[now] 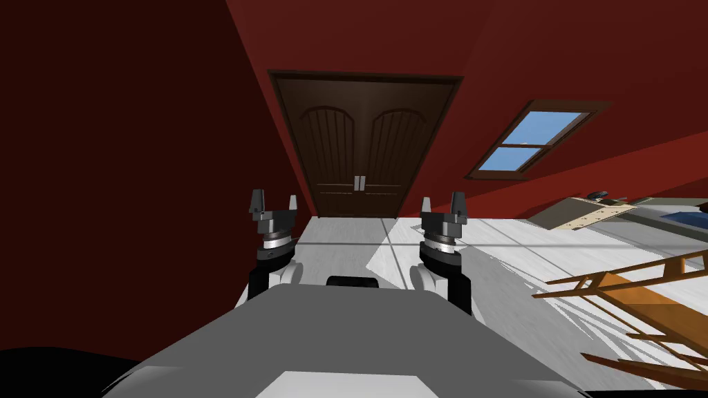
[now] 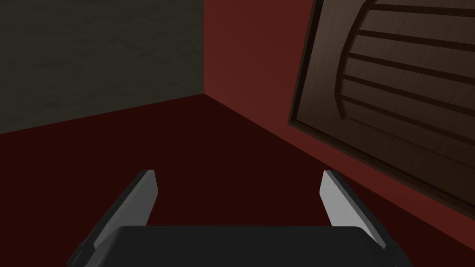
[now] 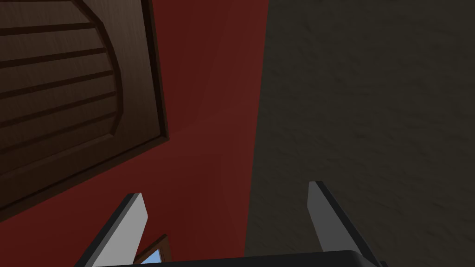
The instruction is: Pull the door open
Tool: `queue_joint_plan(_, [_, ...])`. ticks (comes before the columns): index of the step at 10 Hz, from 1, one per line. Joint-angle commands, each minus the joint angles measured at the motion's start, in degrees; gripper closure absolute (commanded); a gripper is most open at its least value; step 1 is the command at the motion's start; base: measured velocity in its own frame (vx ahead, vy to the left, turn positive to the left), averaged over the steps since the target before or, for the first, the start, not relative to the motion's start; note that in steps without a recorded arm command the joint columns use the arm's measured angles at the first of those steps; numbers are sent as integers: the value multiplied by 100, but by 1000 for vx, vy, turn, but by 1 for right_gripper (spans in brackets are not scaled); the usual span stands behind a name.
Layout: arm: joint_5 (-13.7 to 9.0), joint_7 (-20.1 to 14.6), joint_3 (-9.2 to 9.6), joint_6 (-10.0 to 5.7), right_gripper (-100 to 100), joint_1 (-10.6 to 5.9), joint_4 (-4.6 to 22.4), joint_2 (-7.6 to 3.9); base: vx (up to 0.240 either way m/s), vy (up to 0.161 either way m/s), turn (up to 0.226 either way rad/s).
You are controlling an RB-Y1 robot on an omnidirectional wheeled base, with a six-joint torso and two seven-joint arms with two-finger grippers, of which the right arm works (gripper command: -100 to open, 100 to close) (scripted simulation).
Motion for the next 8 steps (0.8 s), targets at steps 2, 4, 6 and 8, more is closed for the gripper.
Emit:
queue_joint_plan(2, [35,-43,-21,29,-100,-37,105,-25,74,22,14])
queue_joint_plan(4, [86,-107,-52,72,-100,-91,259,-57,167,6,20])
queue_joint_plan(6, [157,-195,-95,131,-100,-166,472,-97,197,20,33])
queue_joint_plan(8, [243,-301,-147,203,-100,-258,732,-140,201,35,37])
